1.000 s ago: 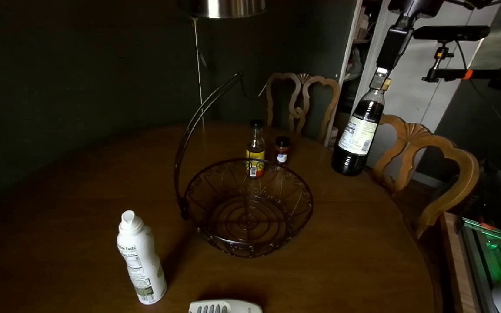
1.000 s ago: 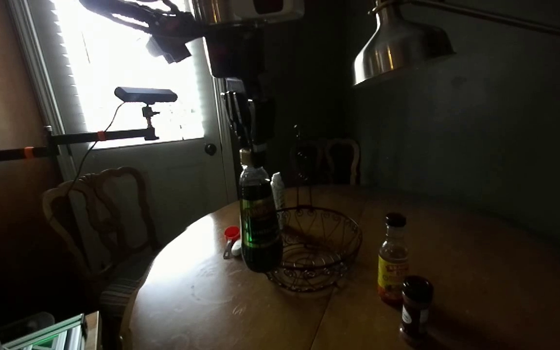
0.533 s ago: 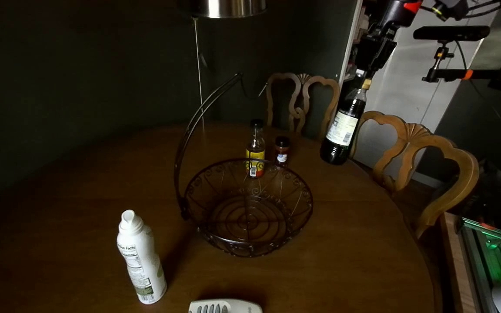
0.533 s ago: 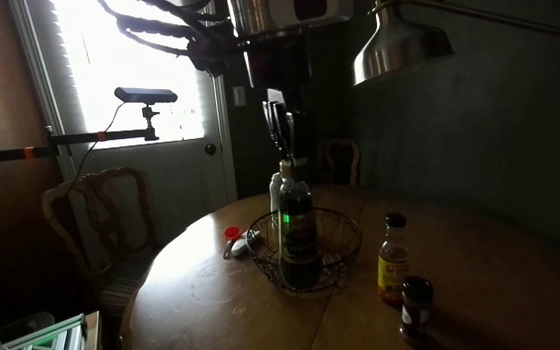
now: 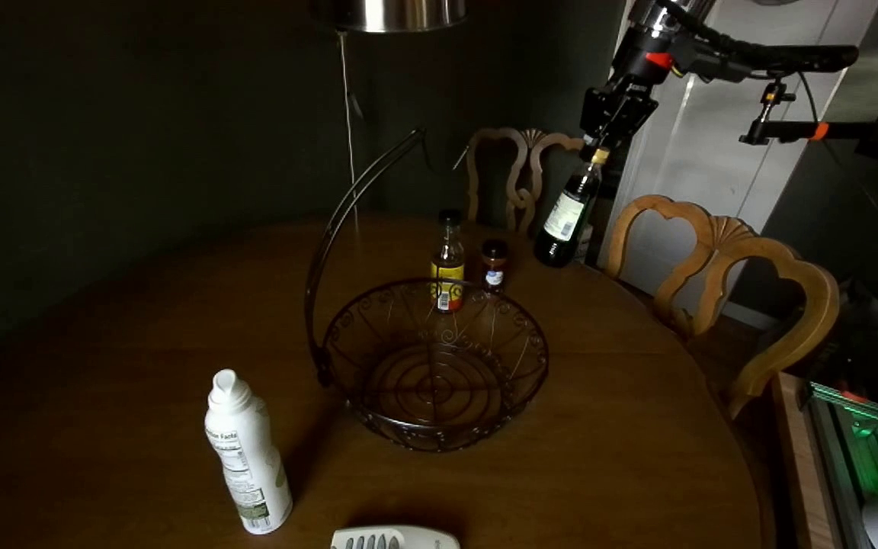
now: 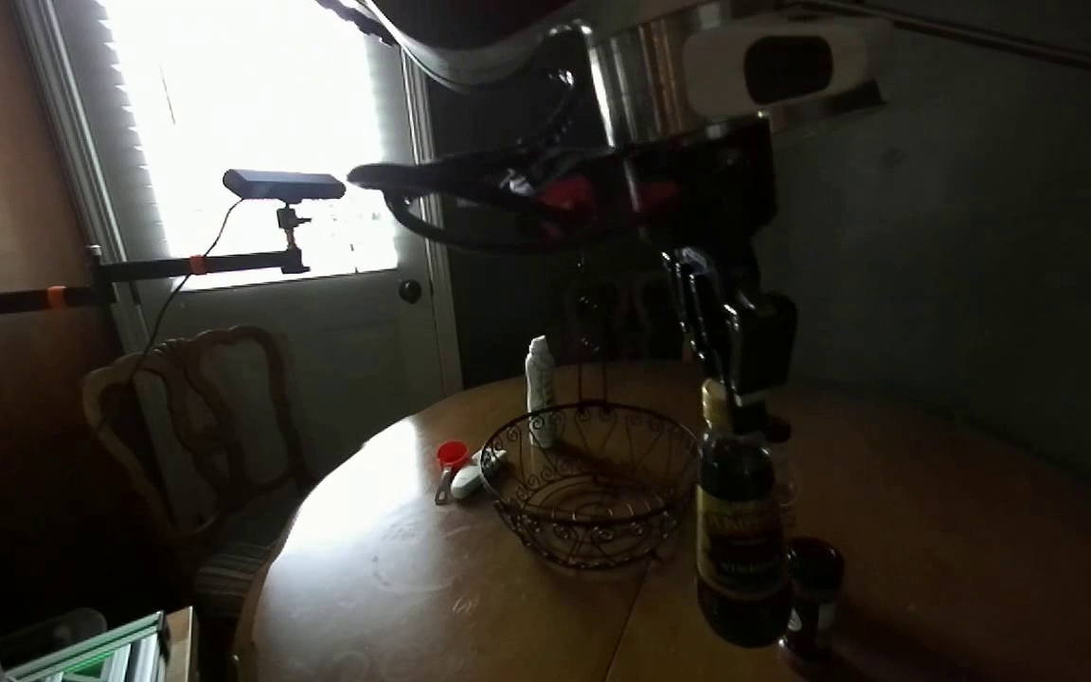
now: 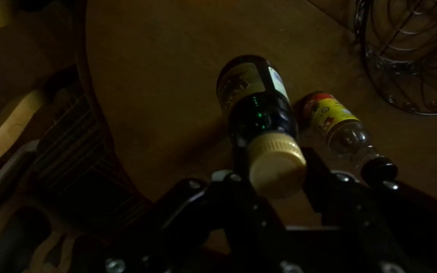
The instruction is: Remove the bottle out of the basket
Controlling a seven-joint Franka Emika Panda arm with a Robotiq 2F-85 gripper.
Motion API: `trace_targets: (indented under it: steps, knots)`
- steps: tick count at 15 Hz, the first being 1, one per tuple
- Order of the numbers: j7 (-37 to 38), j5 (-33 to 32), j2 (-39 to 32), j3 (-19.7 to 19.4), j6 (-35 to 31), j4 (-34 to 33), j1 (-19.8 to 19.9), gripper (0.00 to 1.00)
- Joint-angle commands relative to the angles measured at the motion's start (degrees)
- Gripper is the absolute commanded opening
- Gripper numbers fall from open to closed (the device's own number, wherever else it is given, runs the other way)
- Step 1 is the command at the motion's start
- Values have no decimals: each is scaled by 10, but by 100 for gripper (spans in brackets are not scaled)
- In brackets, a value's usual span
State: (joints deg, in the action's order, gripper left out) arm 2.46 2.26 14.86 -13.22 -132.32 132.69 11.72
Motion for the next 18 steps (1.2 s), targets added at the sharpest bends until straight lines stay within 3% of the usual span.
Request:
trace_targets:
  steps: [1, 5, 18]
  knots:
    - [28, 29, -67, -1, -34, -40, 2, 13]
    - [29, 60, -128, -1, -79, -63, 1, 13]
    - [62, 52, -248, 0, -154, -109, 9, 13]
